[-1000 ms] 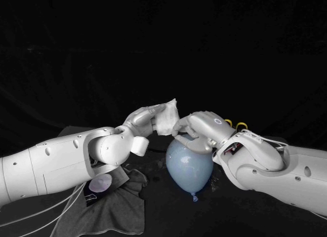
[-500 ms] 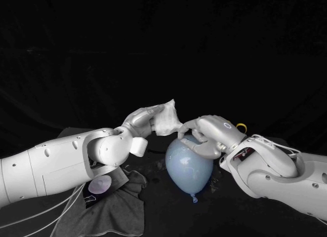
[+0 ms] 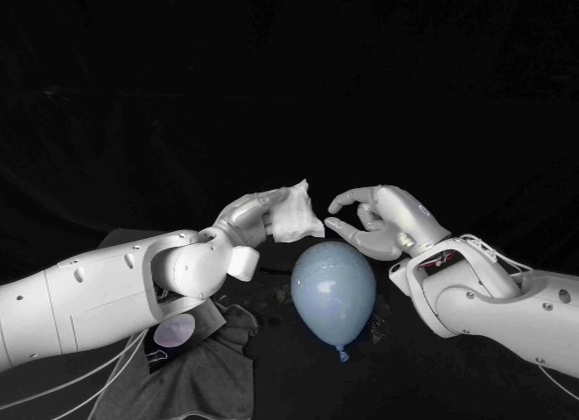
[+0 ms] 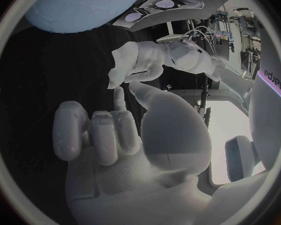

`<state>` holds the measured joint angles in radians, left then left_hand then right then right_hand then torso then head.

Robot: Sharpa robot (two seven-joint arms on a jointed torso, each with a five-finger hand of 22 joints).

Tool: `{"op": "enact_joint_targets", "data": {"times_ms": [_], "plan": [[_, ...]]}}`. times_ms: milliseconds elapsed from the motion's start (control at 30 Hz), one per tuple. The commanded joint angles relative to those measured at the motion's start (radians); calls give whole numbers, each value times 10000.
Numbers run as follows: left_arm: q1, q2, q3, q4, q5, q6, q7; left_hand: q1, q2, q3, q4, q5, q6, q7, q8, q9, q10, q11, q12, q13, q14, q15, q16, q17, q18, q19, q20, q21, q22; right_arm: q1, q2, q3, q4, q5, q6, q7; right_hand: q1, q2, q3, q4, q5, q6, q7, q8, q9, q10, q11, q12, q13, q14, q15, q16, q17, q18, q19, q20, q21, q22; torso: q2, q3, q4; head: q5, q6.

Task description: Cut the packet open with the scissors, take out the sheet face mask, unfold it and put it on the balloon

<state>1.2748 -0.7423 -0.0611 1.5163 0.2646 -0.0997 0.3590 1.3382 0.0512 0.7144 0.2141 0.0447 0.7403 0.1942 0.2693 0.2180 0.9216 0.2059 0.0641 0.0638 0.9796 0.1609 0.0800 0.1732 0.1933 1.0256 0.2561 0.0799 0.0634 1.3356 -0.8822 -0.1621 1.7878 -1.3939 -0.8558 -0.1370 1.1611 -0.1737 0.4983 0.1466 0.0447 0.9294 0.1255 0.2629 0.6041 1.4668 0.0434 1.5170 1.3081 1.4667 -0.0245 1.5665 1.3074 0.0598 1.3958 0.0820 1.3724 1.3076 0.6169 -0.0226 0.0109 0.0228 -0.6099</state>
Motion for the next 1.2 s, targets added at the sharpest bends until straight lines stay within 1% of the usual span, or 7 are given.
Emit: {"op": "enact_joint_targets", "data": {"times_ms": [33,167,433,867,967,1100,1200], "plan": [[18,24,15,51,-89,4,150,2,-42,-57,35,37,114,556,54,25,148,-20,30,9,78,15,6,5,-109,-269,71,-137,-8,-17,218,3,-172,417,38,-649,-194,29,-210,307,50,144,0,-95,-86,705,31,-74,2256,1041,64,43,2634,45,-27,80,-62,271,-6,4,4,-42,10],[18,28,14,74,-104,-40,168,-1,-51,-75,50,36,150,529,74,40,227,-38,29,9,60,17,-11,-2,-107,-402,109,-162,-4,-61,470,3,-296,328,94,-1060,-217,32,-460,665,54,343,-44,-164,-169,726,-6,-41,2277,1041,38,43,2634,42,3,71,-57,303,4,8,11,-68,7],[20,58,14,68,-116,-130,169,-1,-64,-91,59,37,192,514,97,56,283,-49,20,6,34,21,-31,-10,-105,-522,143,-169,-1,-94,869,5,-442,50,18,-1568,-156,-41,-747,960,54,577,-119,-182,-223,732,-66,-40,2278,1041,-15,43,2634,49,5,29,-90,294,3,1,8,-102,3],[26,98,14,70,-119,-141,152,-2,-69,-96,64,37,205,509,104,60,299,-52,19,6,25,22,-37,-12,-106,-559,153,-171,-1,-118,1363,8,-855,-715,-131,-2108,108,-170,-999,1060,43,784,-193,-150,-237,726,-133,-60,2267,1041,-74,43,2634,53,9,-24,-120,292,-1,1,3,-121,21],[28,101,14,80,-119,-127,149,-2,-68,-96,64,37,208,509,105,61,301,-52,19,6,25,22,-37,-12,-105,-563,154,-171,-1,-120,1450,9,-935,-853,-151,-2186,168,-192,-1048,1073,41,815,-206,-143,-238,730,-145,-55,2271,1041,-85,43,2634,51,16,-35,-119,299,3,9,7,-119,28],[30,107,14,87,-119,-99,141,-1,-67,-96,64,37,212,511,107,62,306,-53,19,6,25,22,-37,-12,-104,-568,155,-170,-1,-121,1564,10,-1033,-958,-138,-2264,349,-182,-1099,1064,42,875,-236,-126,-236,732,-172,-54,2272,1041,-109,43,2634,49,25,-57,-121,309,2,11,5,-117,33],[31,110,14,92,-119,-75,131,-1,-67,-96,64,37,214,512,108,63,308,-54,19,6,25,22,-37,-13,-103,-570,156,-169,0,-122,1636,11,-1100,-1033,-146,-2330,498,-133,-1107,1048,43,918,-257,-111,-234,737,-192,-49,2275,1041,-126,43,2634,45,38,-73,-114,325,2,2,8,-127,26]]}}
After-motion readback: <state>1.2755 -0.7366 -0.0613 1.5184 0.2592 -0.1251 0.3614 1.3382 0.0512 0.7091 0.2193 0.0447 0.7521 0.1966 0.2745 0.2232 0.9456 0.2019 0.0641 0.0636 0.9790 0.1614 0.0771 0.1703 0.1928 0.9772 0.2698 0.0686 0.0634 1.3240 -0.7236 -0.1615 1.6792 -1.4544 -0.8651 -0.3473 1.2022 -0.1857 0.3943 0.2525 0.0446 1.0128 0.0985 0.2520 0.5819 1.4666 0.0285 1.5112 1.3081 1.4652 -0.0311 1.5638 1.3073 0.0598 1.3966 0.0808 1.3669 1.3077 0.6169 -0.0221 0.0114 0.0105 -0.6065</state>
